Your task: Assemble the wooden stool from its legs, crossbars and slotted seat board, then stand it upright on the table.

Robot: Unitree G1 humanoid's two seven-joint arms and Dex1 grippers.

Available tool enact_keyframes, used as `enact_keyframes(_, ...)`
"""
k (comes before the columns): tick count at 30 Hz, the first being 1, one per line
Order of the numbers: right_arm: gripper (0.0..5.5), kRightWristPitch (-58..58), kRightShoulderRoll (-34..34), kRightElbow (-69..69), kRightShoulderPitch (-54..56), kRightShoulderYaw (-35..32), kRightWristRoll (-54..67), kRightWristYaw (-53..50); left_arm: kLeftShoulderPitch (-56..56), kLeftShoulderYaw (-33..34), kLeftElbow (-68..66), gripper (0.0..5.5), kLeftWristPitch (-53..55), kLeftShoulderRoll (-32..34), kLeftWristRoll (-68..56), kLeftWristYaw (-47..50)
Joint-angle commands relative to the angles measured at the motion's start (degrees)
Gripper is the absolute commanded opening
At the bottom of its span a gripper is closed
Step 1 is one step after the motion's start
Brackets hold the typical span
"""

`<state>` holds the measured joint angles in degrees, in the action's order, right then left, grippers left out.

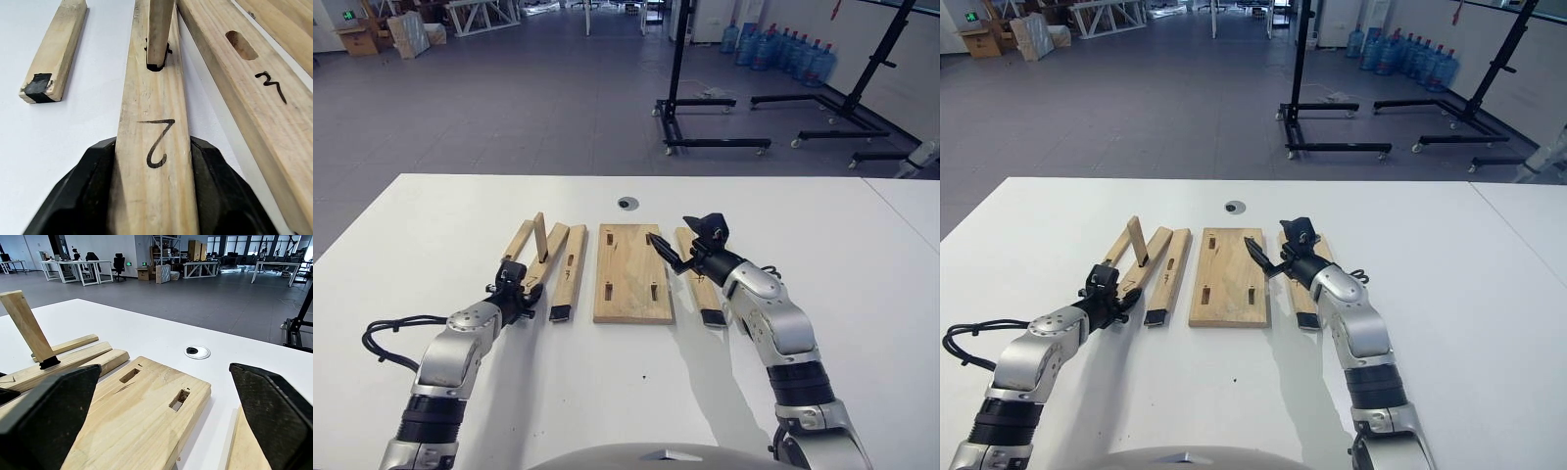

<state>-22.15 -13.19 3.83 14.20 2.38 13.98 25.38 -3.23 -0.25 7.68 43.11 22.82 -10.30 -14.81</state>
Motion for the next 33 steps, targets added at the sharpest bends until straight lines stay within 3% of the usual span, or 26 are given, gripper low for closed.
enact_keyframes(1, 4.81, 0.0, -0.3, -0.9, 1.6, 0.0, -0.3, 0.2, 0.3, -1.5, -2.5, 2.03, 0.9, -0.7, 1.9, 0.8)
enact_keyframes(6, 4.81, -0.3, -0.3, -1.7, 2.8, -0.1, -0.2, 0.3, -1.3, 0.8, -1.5, 2.03, 0.5, -1.2, 1.3, 1.4)
enact_keyframes(11, 4.81, 0.1, -1.4, -4.8, 5.2, -1.0, -0.2, 1.3, -6.8, 12.7, 3.1, 2.03, -4.5, -3.0, -6.1, 1.5)
enact_keyframes(15, 4.81, -3.0, -0.8, -9.7, 12.0, -5.4, 4.1, 1.0, -14.3, 21.4, 7.4, 2.03, -1.9, -3.6, -19.3, -2.1)
enact_keyframes(17, 4.81, -9.7, -1.3, -11.7, 18.2, -11.2, 12.0, 1.9, -17.5, 24.2, 8.3, 2.03, 3.7, -5.2, -30.9, -4.1)
enact_keyframes(20, 4.81, -23.0, -3.4, -15.4, 28.1, -18.7, 24.5, 3.8, -19.9, 24.6, 8.4, 2.03, 9.6, -7.5, -44.5, -7.1)
enact_keyframes(25, 4.81, -42.0, -4.7, -24.1, 38.9, -28.3, 39.4, 0.6, -22.0, 21.9, 4.7, 2.03, 15.3, -9.0, -57.0, -9.8)
enact_keyframes(29, 4.81, -53.3, -3.1, -26.6, 40.0, -34.9, 50.5, -2.4, -23.8, 21.8, 1.5, 2.03, 17.4, -9.4, -65.3, -9.9)
enact_keyframes(33, 4.81, -57.6, 0.4, -22.5, 37.3, -37.9, 60.4, -3.9, -21.6, 20.0, 0.8, 2.03, 19.8, -10.4, -72.9, -9.0)
